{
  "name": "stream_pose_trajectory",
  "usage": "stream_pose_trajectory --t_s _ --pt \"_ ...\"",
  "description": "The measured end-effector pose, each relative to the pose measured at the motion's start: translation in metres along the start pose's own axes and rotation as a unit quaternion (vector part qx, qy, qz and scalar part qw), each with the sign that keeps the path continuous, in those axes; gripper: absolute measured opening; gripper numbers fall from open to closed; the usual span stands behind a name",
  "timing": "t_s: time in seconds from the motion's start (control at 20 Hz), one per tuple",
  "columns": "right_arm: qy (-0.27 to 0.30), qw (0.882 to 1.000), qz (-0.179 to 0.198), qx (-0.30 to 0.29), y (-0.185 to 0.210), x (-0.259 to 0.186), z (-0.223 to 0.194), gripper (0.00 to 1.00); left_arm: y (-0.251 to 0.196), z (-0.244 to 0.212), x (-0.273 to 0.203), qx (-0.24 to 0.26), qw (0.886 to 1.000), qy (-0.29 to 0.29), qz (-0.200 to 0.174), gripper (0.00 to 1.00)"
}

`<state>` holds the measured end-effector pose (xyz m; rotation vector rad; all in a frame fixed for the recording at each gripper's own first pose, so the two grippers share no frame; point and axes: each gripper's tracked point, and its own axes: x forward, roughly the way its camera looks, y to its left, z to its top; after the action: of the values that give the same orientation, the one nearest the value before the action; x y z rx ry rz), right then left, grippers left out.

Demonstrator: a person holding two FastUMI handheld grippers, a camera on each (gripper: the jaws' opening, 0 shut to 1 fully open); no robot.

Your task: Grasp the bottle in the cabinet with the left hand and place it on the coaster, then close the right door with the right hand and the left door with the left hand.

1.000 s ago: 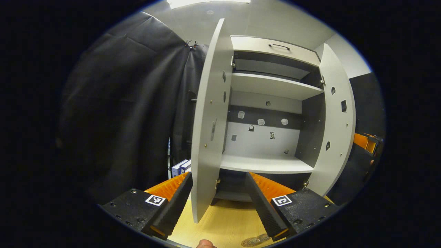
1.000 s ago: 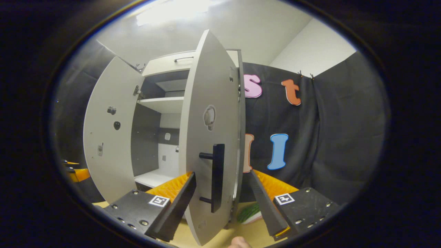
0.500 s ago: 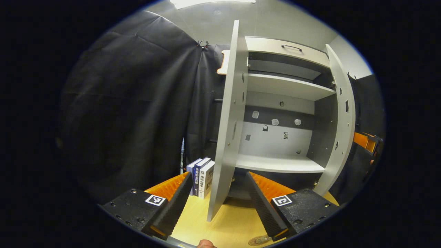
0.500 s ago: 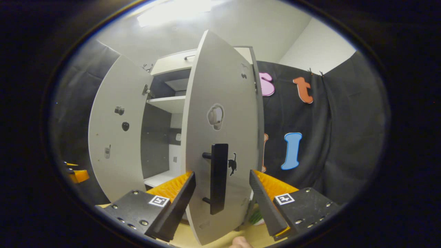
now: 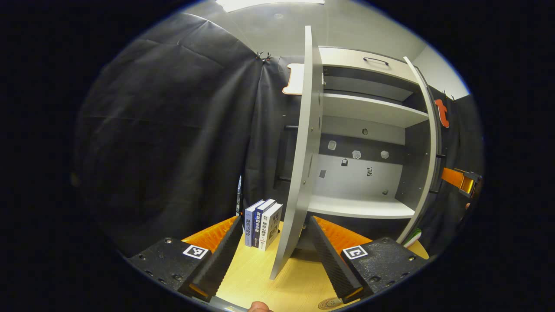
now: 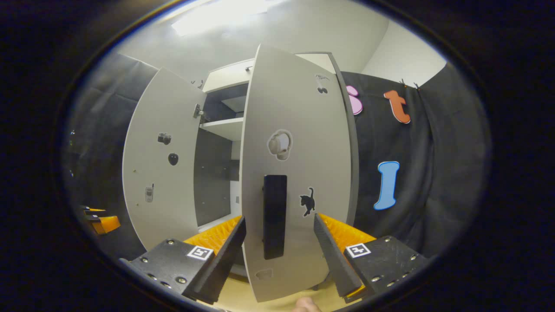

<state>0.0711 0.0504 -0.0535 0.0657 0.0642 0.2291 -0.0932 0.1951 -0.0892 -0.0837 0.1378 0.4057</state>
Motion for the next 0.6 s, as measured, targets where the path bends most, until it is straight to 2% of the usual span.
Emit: stream_pose_trajectory --t_s 0.5,0.6 --pt "0.007 1.0 0.01 0.0 0.013 0.0 -0.003 0.93 0.014 -0.004 0.007 -0.011 1.0 0.006 0.01 0.96" --pt "0.006 1.0 0.007 0.0 0.013 0.0 -0.002 0.92 0.016 -0.005 0.009 -0.015 1.0 0.008 0.01 0.93"
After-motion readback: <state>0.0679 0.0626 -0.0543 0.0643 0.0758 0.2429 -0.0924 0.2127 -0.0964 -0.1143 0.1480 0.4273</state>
